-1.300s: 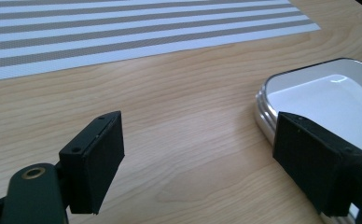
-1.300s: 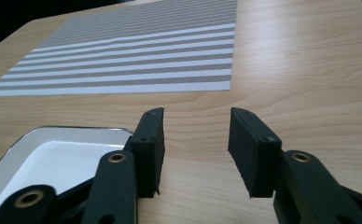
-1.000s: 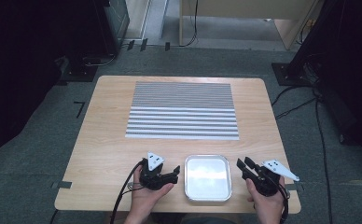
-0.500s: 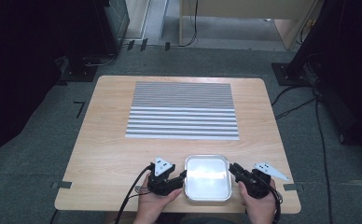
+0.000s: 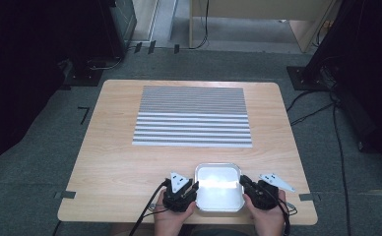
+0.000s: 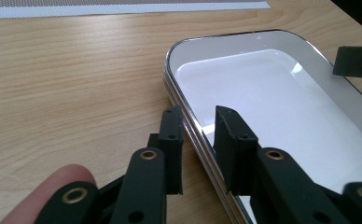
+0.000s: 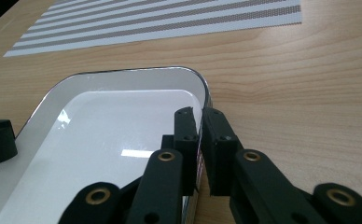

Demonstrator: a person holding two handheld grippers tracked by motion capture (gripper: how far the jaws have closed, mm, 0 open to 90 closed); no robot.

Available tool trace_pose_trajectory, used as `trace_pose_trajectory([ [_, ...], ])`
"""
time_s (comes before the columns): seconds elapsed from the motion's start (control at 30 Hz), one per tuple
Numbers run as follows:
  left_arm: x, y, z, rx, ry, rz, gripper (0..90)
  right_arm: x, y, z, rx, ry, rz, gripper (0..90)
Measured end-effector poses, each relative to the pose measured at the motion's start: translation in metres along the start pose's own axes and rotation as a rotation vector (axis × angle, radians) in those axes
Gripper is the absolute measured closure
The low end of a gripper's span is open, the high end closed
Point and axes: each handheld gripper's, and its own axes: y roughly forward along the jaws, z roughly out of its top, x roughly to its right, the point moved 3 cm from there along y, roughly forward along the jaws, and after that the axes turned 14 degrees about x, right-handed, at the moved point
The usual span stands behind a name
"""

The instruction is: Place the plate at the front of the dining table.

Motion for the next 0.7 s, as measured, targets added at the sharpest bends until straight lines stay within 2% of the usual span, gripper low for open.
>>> trace_pose_trajectory([
  [0.17, 0.004, 0.0031, -0.0042, 0.003, 0.014, 0.009, 79.0, 0.0001, 0.0005, -0.002, -0.006, 0.024, -0.016, 87.8],
  [0.37, 0.007, 0.0027, -0.0051, 0.029, 0.024, 0.038, 81.4, -0.0021, 0.0006, -0.0026, 0.002, 0.022, -0.04, 88.5],
  [0.53, 0.0085, 0.0039, -0.0054, 0.039, 0.023, 0.059, 82.4, -0.0064, 0.0006, -0.0036, 0.012, -0.002, -0.077, 89.4],
  [0.6, 0.0096, 0.0043, -0.0055, 0.049, 0.027, 0.074, 83.3, -0.008, 0.0007, -0.0039, 0.015, 0.005, -0.093, 89.7],
  [0.7, 0.0102, 0.005, -0.0055, 0.062, 0.026, 0.084, 84.2, -0.0072, 0.0008, -0.0042, 0.024, 0.041, -0.098, 90.0],
])
